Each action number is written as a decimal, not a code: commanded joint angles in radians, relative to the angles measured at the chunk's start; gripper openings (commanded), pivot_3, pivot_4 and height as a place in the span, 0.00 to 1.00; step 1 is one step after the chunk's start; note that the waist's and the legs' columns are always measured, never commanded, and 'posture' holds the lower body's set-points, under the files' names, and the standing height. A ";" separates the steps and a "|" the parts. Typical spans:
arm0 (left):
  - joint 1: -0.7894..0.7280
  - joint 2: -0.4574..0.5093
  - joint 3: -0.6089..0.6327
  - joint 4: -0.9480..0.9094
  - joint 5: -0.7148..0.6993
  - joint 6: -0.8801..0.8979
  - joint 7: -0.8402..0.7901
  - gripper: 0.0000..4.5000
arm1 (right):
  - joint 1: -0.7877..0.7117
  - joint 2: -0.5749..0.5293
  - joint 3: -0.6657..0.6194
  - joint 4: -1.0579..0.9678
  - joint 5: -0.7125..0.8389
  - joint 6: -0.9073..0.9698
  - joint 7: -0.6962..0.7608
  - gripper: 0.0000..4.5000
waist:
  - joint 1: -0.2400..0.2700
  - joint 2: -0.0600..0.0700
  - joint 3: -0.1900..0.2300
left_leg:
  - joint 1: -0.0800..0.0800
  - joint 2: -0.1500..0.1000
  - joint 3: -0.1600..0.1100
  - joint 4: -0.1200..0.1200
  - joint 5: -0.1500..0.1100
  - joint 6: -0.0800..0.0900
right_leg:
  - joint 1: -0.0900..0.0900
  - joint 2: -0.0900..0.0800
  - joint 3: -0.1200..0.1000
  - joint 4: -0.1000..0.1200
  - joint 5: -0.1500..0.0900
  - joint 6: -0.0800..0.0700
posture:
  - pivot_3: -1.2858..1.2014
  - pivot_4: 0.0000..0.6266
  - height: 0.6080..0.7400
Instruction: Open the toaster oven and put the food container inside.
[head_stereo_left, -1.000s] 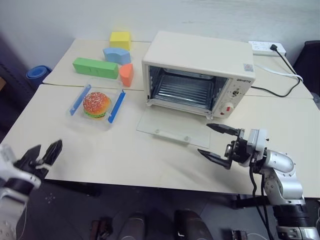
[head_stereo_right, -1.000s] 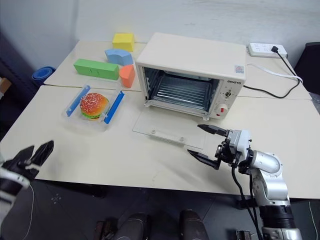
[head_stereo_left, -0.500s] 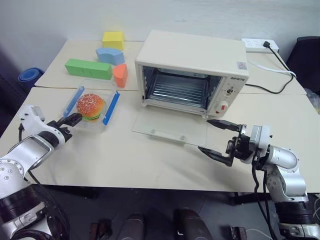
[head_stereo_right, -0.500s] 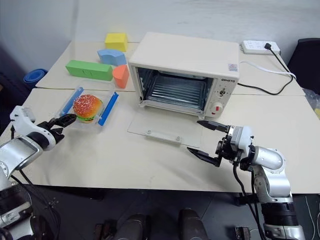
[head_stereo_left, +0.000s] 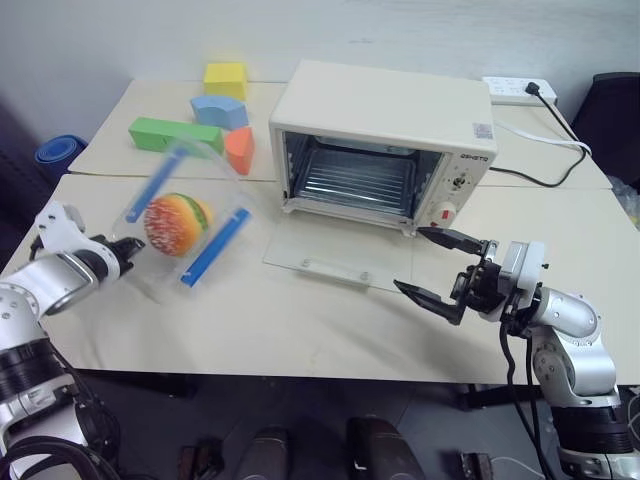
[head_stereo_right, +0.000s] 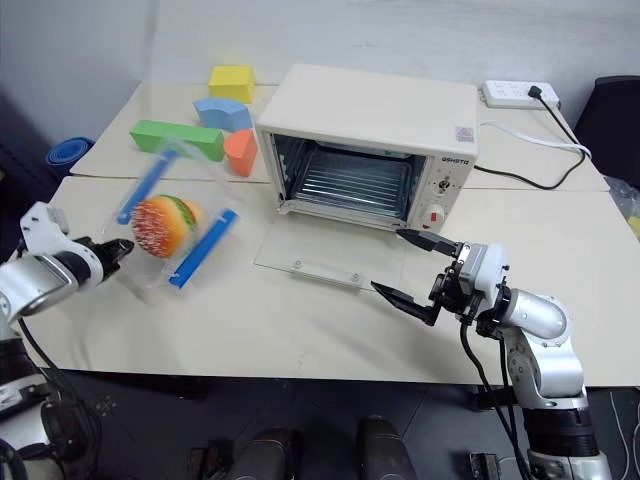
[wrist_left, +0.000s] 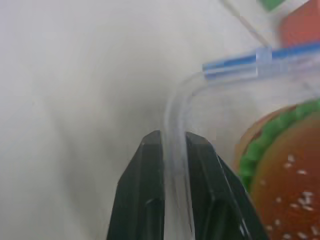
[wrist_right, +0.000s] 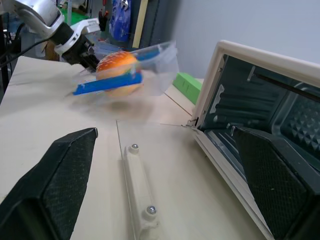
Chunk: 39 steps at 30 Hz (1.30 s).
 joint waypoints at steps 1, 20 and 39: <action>-0.043 0.102 -0.037 0.027 0.063 0.027 -0.135 0.06 | -0.001 -0.002 -0.014 -0.021 0.008 -0.007 -0.006 1.00 | -0.001 0.000 0.000 | 0.000 0.000 0.000 0.000 0.000 0.000 | 0.000 0.000 0.000 0.000 0.000 0.000 | 0.52 0.24 1.00; -0.574 -0.016 -0.492 0.120 0.322 0.267 -0.575 0.06 | 0.254 -0.055 -0.167 -0.148 0.020 0.029 -0.095 1.00 | 0.022 -0.002 0.001 | -0.002 -0.003 0.000 0.000 0.000 0.002 | 0.000 -0.002 0.000 0.000 0.000 0.001 | 0.52 0.24 1.00; -0.777 -0.327 -0.629 0.483 0.676 -0.018 -0.741 0.40 | 0.451 0.033 -0.165 -0.335 -0.003 0.017 -0.256 1.00 | 0.007 -0.003 0.002 | -0.001 -0.003 0.002 0.000 0.001 0.001 | 0.000 -0.001 0.001 0.000 0.000 0.003 | 0.52 0.24 1.00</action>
